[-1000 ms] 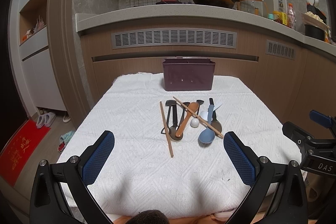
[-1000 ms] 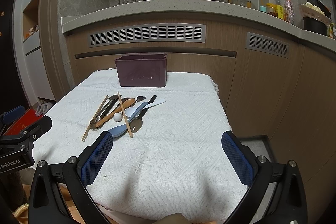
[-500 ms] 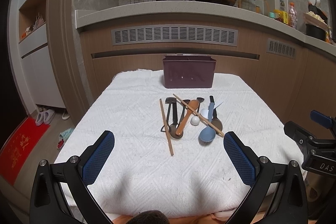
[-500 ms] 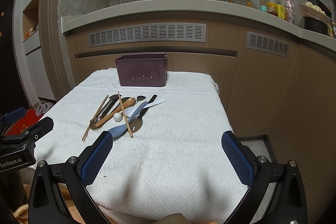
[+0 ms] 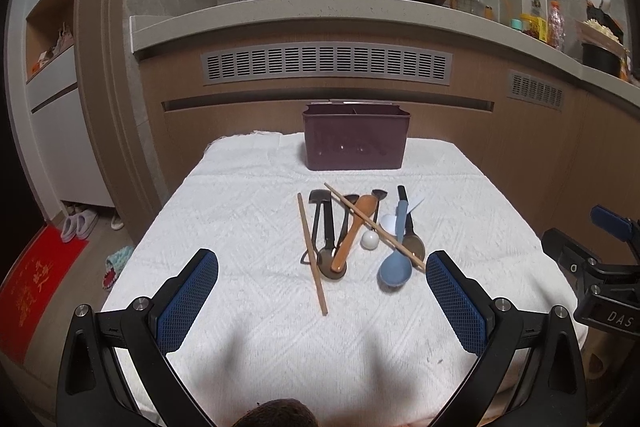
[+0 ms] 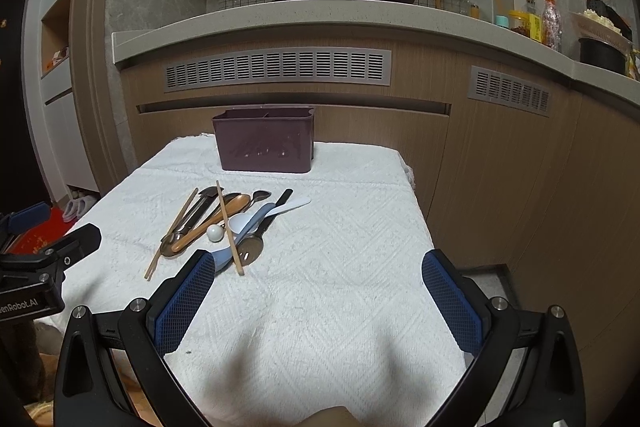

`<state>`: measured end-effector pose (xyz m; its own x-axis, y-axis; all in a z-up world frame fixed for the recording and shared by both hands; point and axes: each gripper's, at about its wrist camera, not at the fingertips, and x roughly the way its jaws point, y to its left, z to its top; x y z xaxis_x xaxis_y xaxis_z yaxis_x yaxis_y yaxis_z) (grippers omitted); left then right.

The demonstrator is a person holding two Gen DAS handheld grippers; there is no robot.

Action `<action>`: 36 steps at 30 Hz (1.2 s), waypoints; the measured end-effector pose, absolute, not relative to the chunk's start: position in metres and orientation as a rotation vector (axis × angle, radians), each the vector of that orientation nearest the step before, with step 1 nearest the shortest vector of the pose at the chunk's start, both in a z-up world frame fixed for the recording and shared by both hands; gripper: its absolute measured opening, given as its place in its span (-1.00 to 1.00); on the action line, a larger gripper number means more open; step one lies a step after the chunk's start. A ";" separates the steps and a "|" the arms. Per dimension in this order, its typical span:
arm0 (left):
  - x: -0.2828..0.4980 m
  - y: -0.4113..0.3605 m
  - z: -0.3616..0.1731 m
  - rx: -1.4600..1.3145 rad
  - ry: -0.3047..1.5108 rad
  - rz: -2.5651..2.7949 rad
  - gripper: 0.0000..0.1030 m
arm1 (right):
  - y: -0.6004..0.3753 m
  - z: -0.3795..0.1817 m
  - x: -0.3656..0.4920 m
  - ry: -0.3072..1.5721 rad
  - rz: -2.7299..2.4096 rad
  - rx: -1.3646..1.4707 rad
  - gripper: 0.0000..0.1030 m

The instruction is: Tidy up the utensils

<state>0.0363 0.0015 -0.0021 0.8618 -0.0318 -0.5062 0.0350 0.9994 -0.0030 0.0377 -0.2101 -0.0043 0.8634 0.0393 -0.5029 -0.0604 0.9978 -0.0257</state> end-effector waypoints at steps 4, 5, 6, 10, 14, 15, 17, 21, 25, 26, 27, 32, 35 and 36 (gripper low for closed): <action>0.052 0.002 -0.001 0.000 0.539 -0.045 1.00 | -0.210 -0.004 0.053 0.530 0.041 -0.058 0.99; 0.057 0.003 -0.001 -0.002 0.543 -0.047 1.00 | -0.210 -0.004 0.057 0.530 0.039 -0.063 0.99; 0.062 0.004 -0.002 -0.003 0.547 -0.048 1.00 | -0.210 -0.004 0.061 0.531 0.037 -0.066 0.99; 0.087 0.006 -0.007 0.002 0.579 -0.052 1.00 | -0.207 -0.004 0.083 0.536 0.035 -0.081 0.99; 0.113 0.009 -0.012 -0.011 0.605 -0.062 1.00 | -0.203 -0.006 0.109 0.552 0.039 -0.088 0.99; 0.120 0.009 -0.013 -0.011 0.607 -0.062 1.00 | -0.201 -0.007 0.116 0.554 0.039 -0.092 0.99; 0.133 0.011 -0.016 -0.016 0.618 -0.064 1.00 | -0.197 -0.009 0.127 0.558 0.041 -0.101 0.99; 0.160 0.016 -0.024 -0.031 0.653 -0.073 1.00 | -0.188 -0.017 0.155 0.585 0.058 -0.124 0.99; 0.183 0.025 -0.030 -0.024 0.672 -0.064 1.00 | -0.179 -0.025 0.181 0.610 0.079 -0.151 0.99; 0.189 0.028 -0.032 -0.028 0.679 -0.062 1.00 | -0.176 -0.026 0.187 0.614 0.084 -0.162 0.99; 0.195 0.032 -0.034 -0.039 0.688 -0.062 1.00 | -0.173 -0.028 0.193 0.619 0.090 -0.171 0.99; 0.222 0.055 -0.038 -0.127 0.721 -0.064 1.00 | -0.156 -0.039 0.222 0.671 0.148 -0.193 0.99; 0.230 0.064 -0.036 -0.112 0.701 -0.027 1.00 | -0.145 -0.048 0.235 0.719 0.194 -0.186 0.99; 0.233 0.067 -0.036 -0.100 0.696 -0.010 1.00 | -0.142 -0.051 0.238 0.734 0.207 -0.185 0.99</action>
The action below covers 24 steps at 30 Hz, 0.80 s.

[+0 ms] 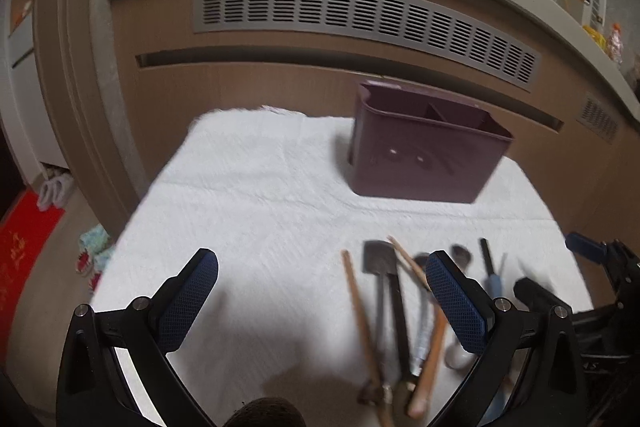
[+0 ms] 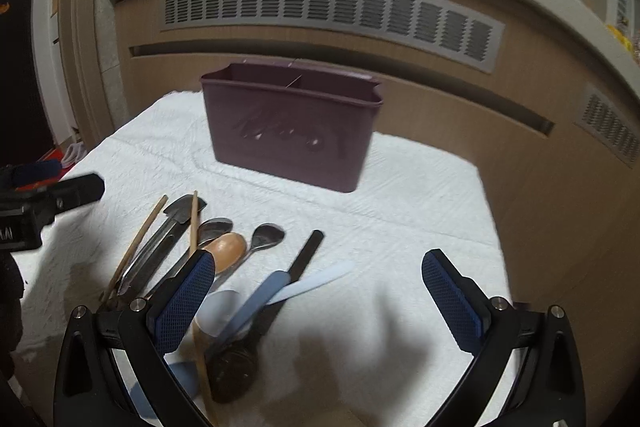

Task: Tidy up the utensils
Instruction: 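Grasp a wooden chopstick with the right tool while the left tool grasps the metal spatula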

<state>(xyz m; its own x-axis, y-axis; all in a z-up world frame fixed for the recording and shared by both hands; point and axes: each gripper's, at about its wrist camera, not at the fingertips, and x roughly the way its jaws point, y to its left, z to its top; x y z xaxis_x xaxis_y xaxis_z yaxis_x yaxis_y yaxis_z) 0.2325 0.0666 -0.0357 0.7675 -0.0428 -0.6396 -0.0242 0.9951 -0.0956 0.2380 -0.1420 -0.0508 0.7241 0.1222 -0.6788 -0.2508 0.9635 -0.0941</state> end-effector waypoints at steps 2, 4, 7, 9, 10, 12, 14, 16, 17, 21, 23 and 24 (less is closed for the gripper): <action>0.237 0.072 -0.037 -0.082 0.706 0.014 1.00 | -0.135 -0.057 0.244 0.765 0.241 -0.183 0.92; 0.241 0.077 -0.041 -0.078 0.730 0.025 1.00 | -0.126 -0.064 0.249 0.787 0.265 -0.201 0.76; 0.243 0.084 -0.046 -0.067 0.744 0.060 1.00 | -0.110 -0.071 0.257 0.816 0.311 -0.229 0.41; 0.241 0.089 -0.048 -0.062 0.743 0.076 1.00 | -0.095 -0.077 0.266 0.858 0.380 -0.242 0.09; 0.240 0.092 -0.049 -0.065 0.741 0.075 1.00 | -0.087 -0.081 0.270 0.882 0.416 -0.249 -0.16; 0.237 0.098 -0.050 -0.081 0.746 0.065 1.00 | -0.072 -0.085 0.277 0.911 0.456 -0.272 -0.44; 0.234 0.104 -0.051 -0.103 0.756 0.035 1.00 | -0.062 -0.087 0.280 0.912 0.481 -0.283 -0.54; 0.231 0.108 -0.051 -0.097 0.748 0.041 1.00 | -0.057 -0.085 0.279 0.915 0.510 -0.280 -0.55; 0.229 0.110 -0.051 -0.091 0.739 0.052 1.00 | -0.056 -0.084 0.279 0.917 0.518 -0.280 -0.57; 0.227 0.121 -0.051 -0.133 0.728 0.063 1.00 | -0.055 -0.086 0.279 0.947 0.534 -0.278 -0.57; 0.225 0.126 -0.050 -0.160 0.717 0.068 1.00 | -0.055 -0.090 0.281 0.967 0.527 -0.276 -0.57; 0.224 0.128 -0.049 -0.163 0.709 0.076 1.00 | -0.054 -0.093 0.283 0.972 0.524 -0.274 -0.57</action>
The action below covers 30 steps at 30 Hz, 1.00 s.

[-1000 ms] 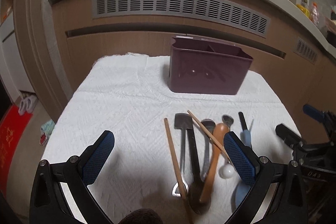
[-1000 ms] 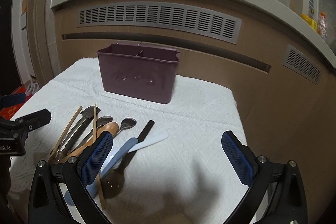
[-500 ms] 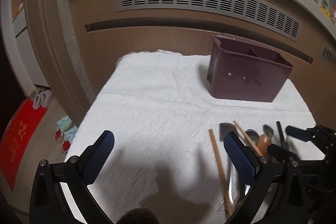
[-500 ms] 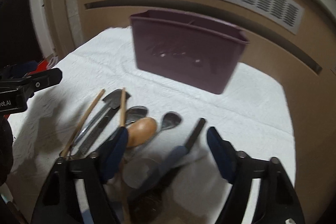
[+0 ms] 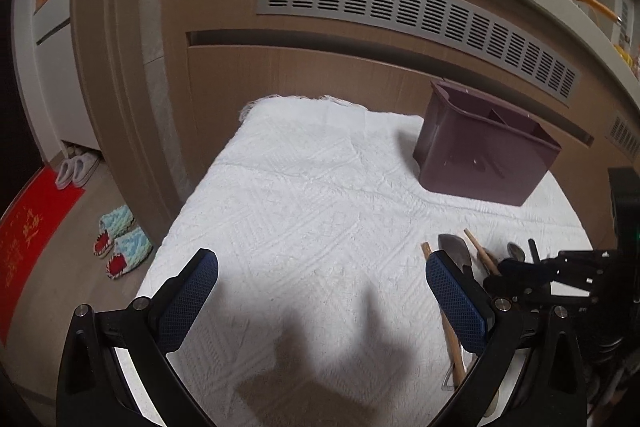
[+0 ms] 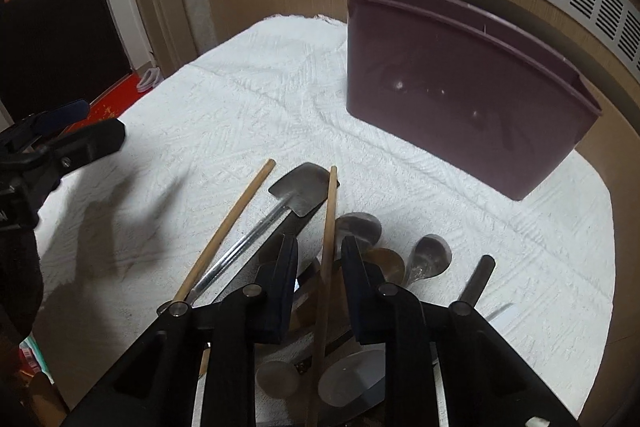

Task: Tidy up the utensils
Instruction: 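Grasp a wooden chopstick with the right tool while the left tool grasps the metal spatula, then lift the chopstick with the right tool while the left tool carries the spatula over the maroon caddy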

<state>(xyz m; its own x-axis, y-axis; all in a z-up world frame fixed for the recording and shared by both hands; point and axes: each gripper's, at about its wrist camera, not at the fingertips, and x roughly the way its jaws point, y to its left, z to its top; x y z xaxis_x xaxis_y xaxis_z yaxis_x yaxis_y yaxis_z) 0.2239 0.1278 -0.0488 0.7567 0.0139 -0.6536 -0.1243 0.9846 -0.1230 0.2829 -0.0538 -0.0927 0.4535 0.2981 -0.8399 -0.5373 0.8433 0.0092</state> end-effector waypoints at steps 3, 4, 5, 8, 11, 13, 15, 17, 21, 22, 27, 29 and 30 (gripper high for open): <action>0.221 0.128 -0.046 -0.159 0.697 0.087 1.00 | -0.052 -0.094 0.282 0.965 0.506 -0.303 -0.60; 0.220 0.128 -0.046 -0.159 0.698 0.092 1.00 | -0.051 -0.094 0.281 0.962 0.507 -0.311 -0.64; 0.220 0.127 -0.046 -0.162 0.703 0.099 1.00 | -0.051 -0.093 0.280 0.964 0.516 -0.312 -0.79; 0.220 0.120 -0.045 -0.145 0.700 0.064 1.00 | -0.054 -0.091 0.274 0.977 0.545 -0.312 -0.88; 0.218 0.105 -0.044 -0.092 0.708 0.024 1.00 | -0.066 -0.085 0.267 0.979 0.569 -0.272 -0.89; 0.220 0.094 -0.044 -0.070 0.728 0.006 1.00 | -0.079 -0.078 0.263 0.974 0.567 -0.237 -0.89; 0.223 0.086 -0.046 -0.068 0.758 -0.011 1.00 | -0.093 -0.069 0.260 0.962 0.558 -0.199 -0.89; 0.226 0.079 -0.047 -0.087 0.790 -0.059 1.00 | -0.112 -0.059 0.257 0.946 0.538 -0.157 -0.89; 0.231 0.058 -0.050 -0.054 0.818 -0.132 0.98 | -0.146 -0.046 0.253 0.911 0.492 -0.087 -0.89; 0.234 0.051 -0.050 -0.045 0.825 -0.156 0.95 | -0.155 -0.043 0.252 0.905 0.483 -0.070 -0.89; 0.257 0.020 -0.054 -0.027 0.896 -0.347 0.24 | -0.183 -0.042 0.251 0.887 0.454 -0.014 -0.89; 0.271 0.012 -0.060 -0.022 0.934 -0.374 0.17 | -0.188 -0.043 0.250 0.885 0.455 0.004 -0.89; 0.280 0.009 -0.063 -0.003 0.956 -0.355 0.16 | -0.190 -0.044 0.250 0.884 0.455 0.012 -0.89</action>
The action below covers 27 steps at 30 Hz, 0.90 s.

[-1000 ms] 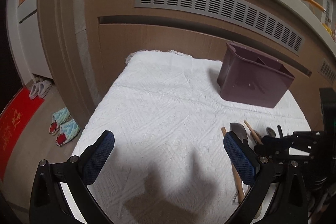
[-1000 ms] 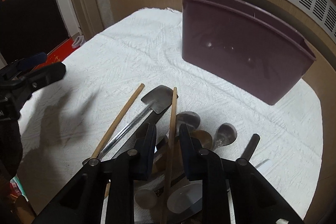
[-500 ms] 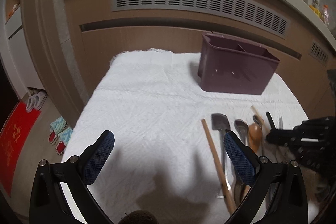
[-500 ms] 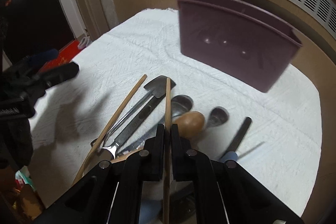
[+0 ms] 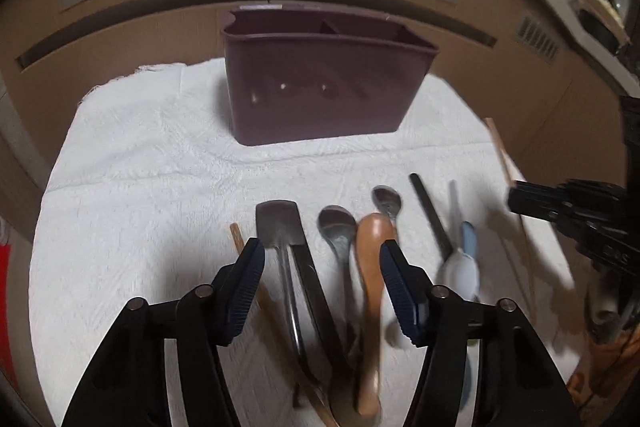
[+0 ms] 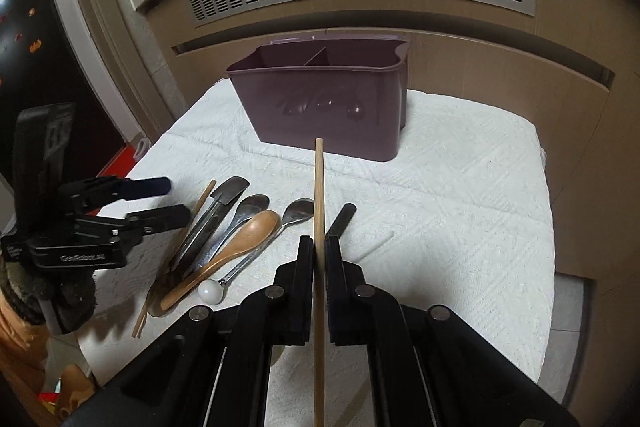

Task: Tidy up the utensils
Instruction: 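Lift the chopstick with the right tool while the left tool carries the spatula over the maroon caddy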

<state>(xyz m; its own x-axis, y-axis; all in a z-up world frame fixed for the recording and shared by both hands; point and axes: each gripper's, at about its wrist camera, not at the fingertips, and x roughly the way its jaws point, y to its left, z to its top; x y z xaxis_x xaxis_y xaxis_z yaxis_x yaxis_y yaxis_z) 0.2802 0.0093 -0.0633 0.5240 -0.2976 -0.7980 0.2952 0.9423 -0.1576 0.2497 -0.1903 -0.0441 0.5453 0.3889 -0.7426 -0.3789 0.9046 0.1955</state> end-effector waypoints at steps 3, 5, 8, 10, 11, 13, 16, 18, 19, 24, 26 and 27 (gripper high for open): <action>0.302 0.005 -0.071 0.034 1.002 -0.325 -0.01 | -0.193 -0.048 0.249 0.881 0.456 0.022 -0.89; 0.315 0.003 -0.077 0.037 1.050 -0.327 -0.12 | -0.194 -0.050 0.249 0.877 0.454 0.018 -0.89; 0.327 0.001 -0.086 0.057 1.091 -0.312 -0.12 | -0.194 -0.053 0.252 0.881 0.464 0.026 -0.89; 0.333 0.002 -0.091 0.076 1.107 -0.295 -0.12 | -0.193 -0.055 0.252 0.883 0.466 0.028 -0.89; 0.335 0.003 -0.092 0.080 1.111 -0.293 -0.12 | -0.193 -0.056 0.253 0.885 0.467 0.030 -0.89; 0.338 0.002 -0.092 0.090 1.117 -0.296 -0.12 | -0.192 -0.057 0.253 0.890 0.463 0.030 -0.89; 0.336 -0.002 -0.093 0.132 1.106 -0.287 -0.14 | -0.192 -0.058 0.254 0.898 0.453 0.030 -0.89; 0.330 -0.006 -0.092 0.142 1.087 -0.292 -0.32 | -0.191 -0.056 0.253 0.902 0.447 0.035 -0.89; 0.328 -0.007 -0.091 0.138 1.078 -0.288 -0.33 | -0.190 -0.055 0.251 0.901 0.446 0.038 -0.89; 0.292 -0.004 -0.068 0.096 0.940 -0.283 -0.36 | -0.186 -0.038 0.236 0.862 0.449 0.034 -0.89; 0.275 -0.001 -0.055 0.065 0.892 -0.284 -0.36 | -0.184 -0.029 0.227 0.843 0.449 0.028 -0.89; 0.265 0.002 -0.047 0.053 0.861 -0.278 -0.36 | -0.183 -0.026 0.223 0.835 0.450 0.024 -0.89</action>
